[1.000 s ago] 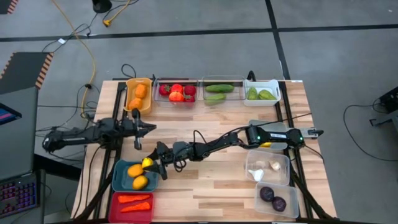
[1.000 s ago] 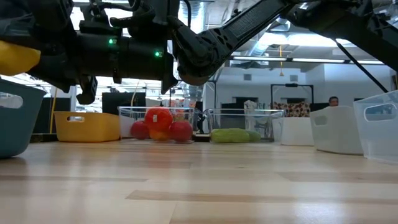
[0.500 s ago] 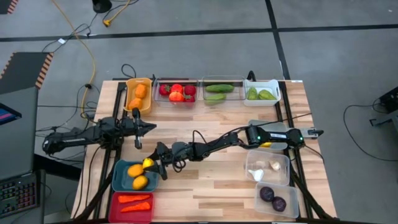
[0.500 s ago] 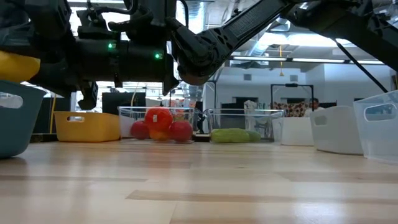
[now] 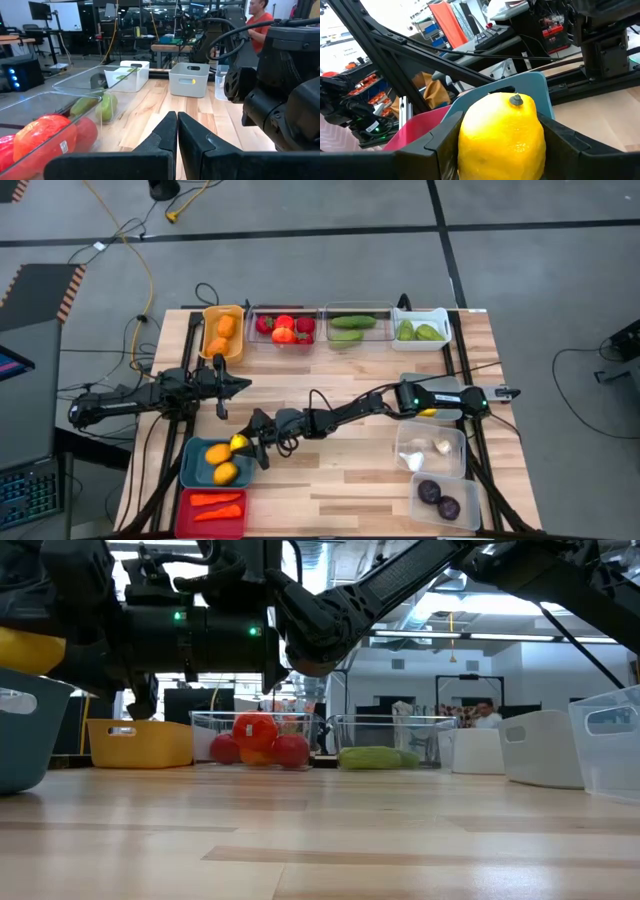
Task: Sort produce into baskets
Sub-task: Put the yellow lemon into the blue bin
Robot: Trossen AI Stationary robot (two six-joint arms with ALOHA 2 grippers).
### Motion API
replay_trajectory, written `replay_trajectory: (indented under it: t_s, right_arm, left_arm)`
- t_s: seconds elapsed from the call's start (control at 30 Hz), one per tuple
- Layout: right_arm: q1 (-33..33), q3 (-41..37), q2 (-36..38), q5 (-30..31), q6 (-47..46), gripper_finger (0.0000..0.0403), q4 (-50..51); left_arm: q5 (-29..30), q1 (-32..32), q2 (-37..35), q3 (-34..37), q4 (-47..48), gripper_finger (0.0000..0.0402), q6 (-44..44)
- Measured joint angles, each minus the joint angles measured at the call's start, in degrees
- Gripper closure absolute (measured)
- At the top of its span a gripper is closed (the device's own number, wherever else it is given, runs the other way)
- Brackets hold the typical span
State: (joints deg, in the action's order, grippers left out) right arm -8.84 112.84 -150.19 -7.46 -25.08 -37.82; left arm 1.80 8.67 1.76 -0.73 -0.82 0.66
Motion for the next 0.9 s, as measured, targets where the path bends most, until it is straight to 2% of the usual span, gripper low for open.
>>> replay_trajectory:
  t_s: [0.23, 0.4, 0.5, 0.9]
  right_arm:
    - [0.60, 0.00, 0.00, 0.36, -1.90, 0.0156, -0.20]
    - [1.52, 0.00, 0.00, 3.52, -4.36, 0.0156, -0.31]
    - [1.98, 0.00, 0.00, 3.63, -6.46, 0.0156, -0.33]
    - [0.92, 0.00, -0.04, 1.25, -4.39, 0.0156, -0.86]
  left_arm:
    - [0.02, 0.00, 0.00, 0.00, 0.02, 0.0400, 0.01]
    - [0.04, 0.00, 0.00, 0.00, 0.02, 0.0400, 0.01]
    - [0.04, 0.00, 0.00, -0.02, 0.02, 0.0400, 0.01]
    - [0.09, 0.00, 0.00, -0.02, 0.04, 0.0400, 0.01]
